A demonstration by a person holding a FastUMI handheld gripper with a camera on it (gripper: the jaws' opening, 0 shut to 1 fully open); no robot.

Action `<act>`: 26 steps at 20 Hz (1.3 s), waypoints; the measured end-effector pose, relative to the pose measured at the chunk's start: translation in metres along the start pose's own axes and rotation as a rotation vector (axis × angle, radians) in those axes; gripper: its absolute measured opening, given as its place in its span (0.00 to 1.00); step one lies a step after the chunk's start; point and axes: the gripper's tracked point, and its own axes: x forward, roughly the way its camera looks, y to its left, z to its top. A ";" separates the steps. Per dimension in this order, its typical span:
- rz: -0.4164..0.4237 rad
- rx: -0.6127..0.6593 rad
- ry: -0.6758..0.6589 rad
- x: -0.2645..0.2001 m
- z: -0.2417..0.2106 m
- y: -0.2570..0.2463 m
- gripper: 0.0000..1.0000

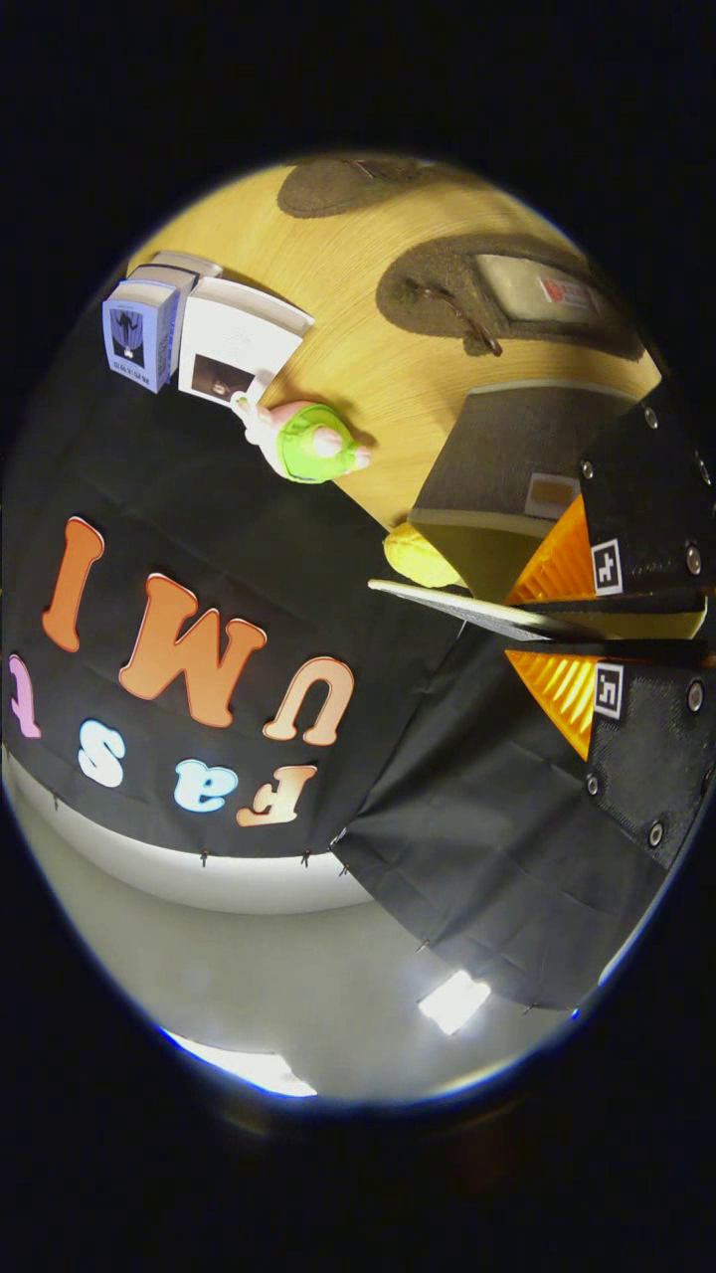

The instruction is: Open the storage box then place both shoes into the box .Put the left shoe in first, then the right shoe, with the right side of both shoes facing outward in a uniform manner.

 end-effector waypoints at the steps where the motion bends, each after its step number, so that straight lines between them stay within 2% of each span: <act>1: 0.012 -0.013 -0.005 0.003 0.002 0.010 0.11; 16: 0.073 -0.198 -0.033 0.048 -0.040 0.134 0.11; 19: 0.088 -0.300 -0.022 0.060 -0.061 0.154 0.19; 20: 0.092 -0.340 -0.006 0.062 -0.071 0.157 0.27; 23: 0.105 -0.428 0.024 0.067 -0.090 0.164 0.66; 24: 0.104 -0.451 0.016 0.066 -0.090 0.165 0.85; 26: 0.088 -0.508 -0.016 0.069 -0.085 0.164 0.97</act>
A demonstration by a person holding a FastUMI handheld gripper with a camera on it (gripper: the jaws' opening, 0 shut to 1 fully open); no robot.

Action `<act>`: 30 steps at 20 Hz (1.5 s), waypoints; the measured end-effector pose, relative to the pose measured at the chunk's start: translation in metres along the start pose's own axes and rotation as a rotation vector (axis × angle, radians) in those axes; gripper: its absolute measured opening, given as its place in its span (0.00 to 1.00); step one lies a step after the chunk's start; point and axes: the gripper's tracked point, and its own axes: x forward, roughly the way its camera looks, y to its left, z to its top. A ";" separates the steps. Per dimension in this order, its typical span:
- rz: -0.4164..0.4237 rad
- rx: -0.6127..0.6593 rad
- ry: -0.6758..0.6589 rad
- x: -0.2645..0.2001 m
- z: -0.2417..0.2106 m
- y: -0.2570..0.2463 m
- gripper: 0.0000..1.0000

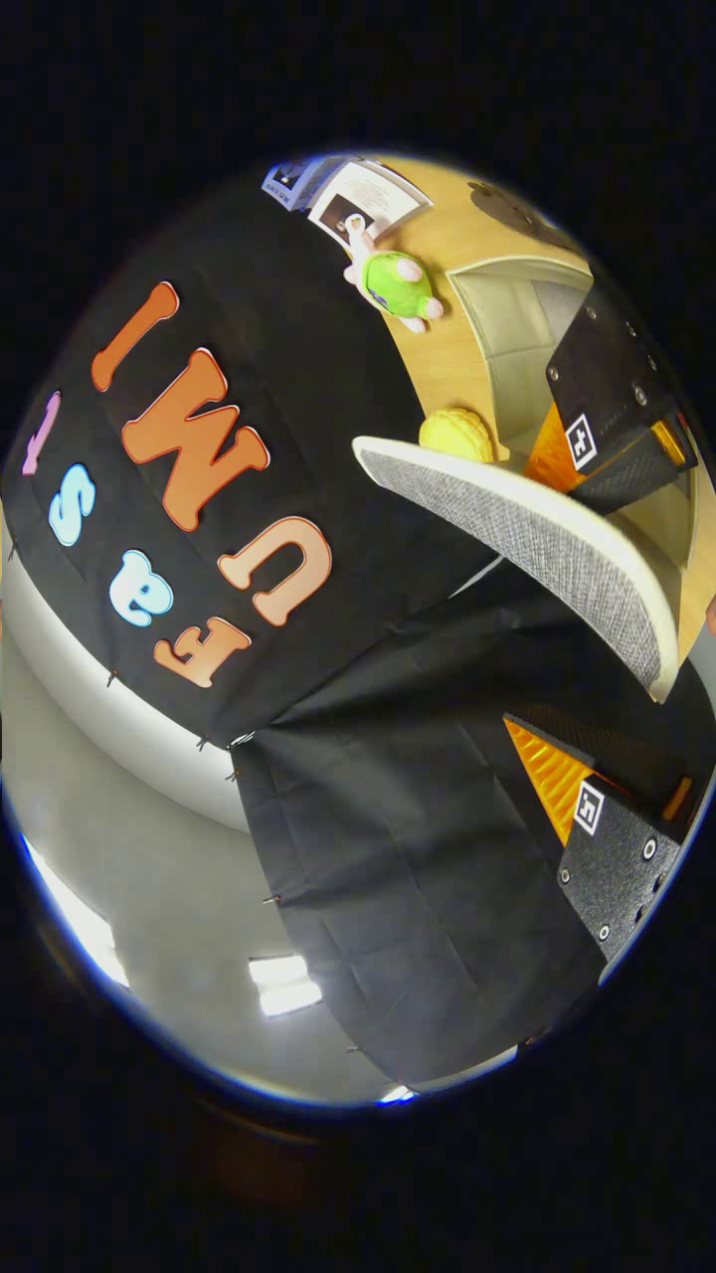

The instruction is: Open the storage box then place both shoes into the box .Put the left shoe in first, then the right shoe, with the right side of both shoes facing outward in a uniform manner.

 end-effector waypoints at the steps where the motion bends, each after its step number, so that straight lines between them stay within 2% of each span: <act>1: -0.010 -0.039 -0.015 0.002 0.005 0.001 0.97; 3: -0.033 -0.085 -0.017 0.009 0.002 0.002 0.97; 9: 0.038 -0.120 0.059 0.039 -0.022 0.033 0.98; 13: 0.046 -0.132 0.074 0.038 -0.029 0.034 0.98; 15: 0.020 -0.142 0.065 0.029 -0.023 0.021 0.98; 18: -0.070 -0.179 0.026 0.007 -0.007 -0.017 0.98; 24: -0.322 -0.253 -0.026 -0.047 0.021 -0.121 0.98; 30: -0.522 -0.244 0.001 -0.096 0.005 -0.212 0.98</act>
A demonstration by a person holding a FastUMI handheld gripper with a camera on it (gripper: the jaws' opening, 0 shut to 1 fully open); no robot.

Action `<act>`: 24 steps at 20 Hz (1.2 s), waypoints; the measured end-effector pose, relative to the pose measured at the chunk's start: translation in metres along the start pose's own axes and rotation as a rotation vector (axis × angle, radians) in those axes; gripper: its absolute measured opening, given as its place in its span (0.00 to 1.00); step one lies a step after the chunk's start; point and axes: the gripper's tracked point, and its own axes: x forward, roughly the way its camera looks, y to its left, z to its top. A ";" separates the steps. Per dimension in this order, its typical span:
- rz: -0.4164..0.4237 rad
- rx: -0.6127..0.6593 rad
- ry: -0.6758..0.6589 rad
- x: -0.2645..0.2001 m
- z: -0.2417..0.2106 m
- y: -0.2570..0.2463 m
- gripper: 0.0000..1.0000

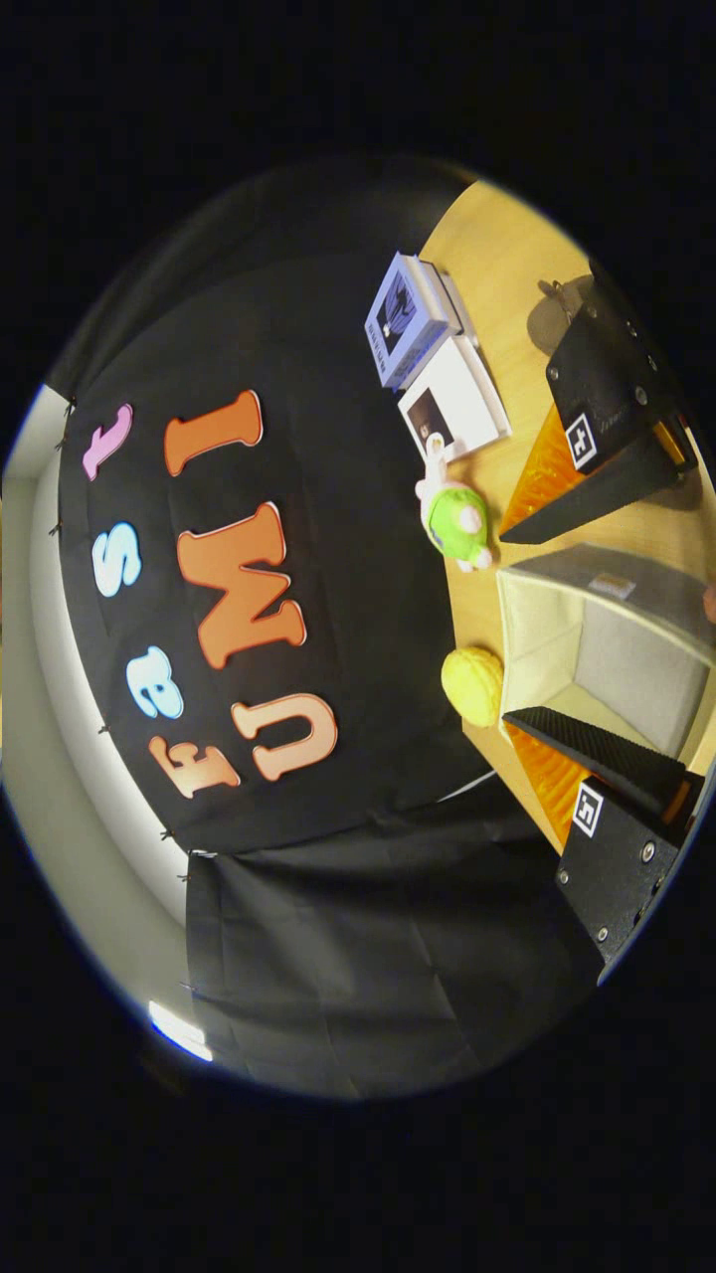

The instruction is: Open the storage box then place both shoes into the box .Put the left shoe in first, then the right shoe, with the right side of both shoes facing outward in a uniform manner.

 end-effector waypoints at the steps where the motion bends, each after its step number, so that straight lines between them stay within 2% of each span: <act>1: -0.029 0.004 0.018 0.000 -0.010 -0.015 0.98; 3: -0.089 0.011 0.041 -0.003 -0.025 -0.042 0.98; 9: -0.275 -0.082 0.090 -0.015 -0.058 -0.108 0.99; 15: -0.339 -0.124 0.176 -0.017 -0.092 -0.126 0.95; 19: -0.366 -0.142 0.234 -0.012 -0.114 -0.133 0.86; 24: -0.410 -0.111 0.285 -0.007 -0.129 -0.144 0.63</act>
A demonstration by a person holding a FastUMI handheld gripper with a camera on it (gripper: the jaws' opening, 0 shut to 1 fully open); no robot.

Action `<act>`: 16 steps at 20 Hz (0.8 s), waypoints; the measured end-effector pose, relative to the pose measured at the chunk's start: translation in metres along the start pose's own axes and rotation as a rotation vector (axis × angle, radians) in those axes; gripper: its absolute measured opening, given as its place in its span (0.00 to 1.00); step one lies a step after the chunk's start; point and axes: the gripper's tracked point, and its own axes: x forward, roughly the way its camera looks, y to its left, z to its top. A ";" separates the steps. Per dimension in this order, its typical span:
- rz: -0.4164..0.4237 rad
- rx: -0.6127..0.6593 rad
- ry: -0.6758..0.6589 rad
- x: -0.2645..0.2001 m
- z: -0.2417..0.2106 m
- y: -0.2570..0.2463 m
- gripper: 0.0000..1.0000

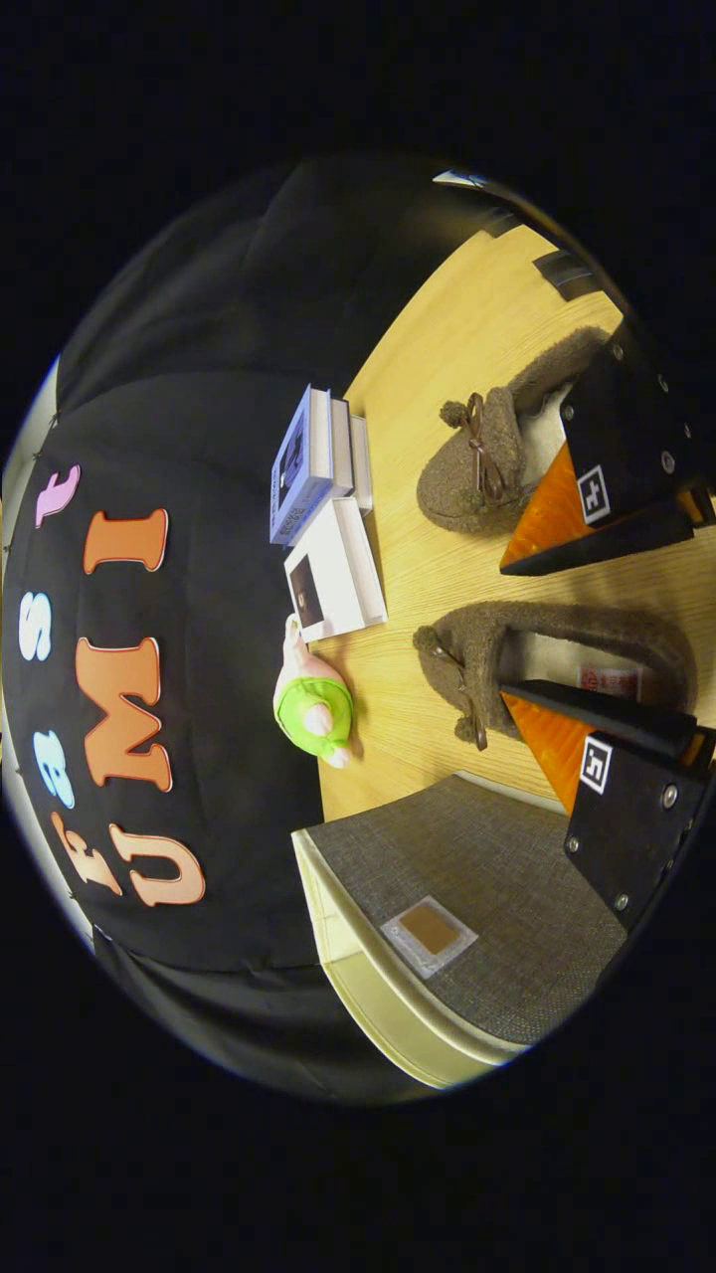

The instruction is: Open the storage box then place both shoes into the box .Put the left shoe in first, then the right shoe, with the right side of both shoes facing outward in a uniform manner.

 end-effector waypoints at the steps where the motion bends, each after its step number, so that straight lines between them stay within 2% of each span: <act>1: -0.004 0.008 0.021 0.003 -0.005 -0.001 0.61; 4: -0.015 0.054 0.102 0.017 -0.021 -0.004 0.52; 7: 0.032 0.143 0.155 0.023 -0.028 0.006 0.43; 8: 0.021 0.158 0.154 0.023 -0.028 0.003 0.30; 9: 0.003 0.162 0.147 0.021 -0.026 0.001 0.22; 10: -0.012 0.161 0.142 0.022 -0.025 0.000 0.08; 12: -0.022 0.185 0.137 0.019 -0.022 0.001 0.05; 16: -0.019 0.223 0.116 0.011 -0.012 0.001 0.05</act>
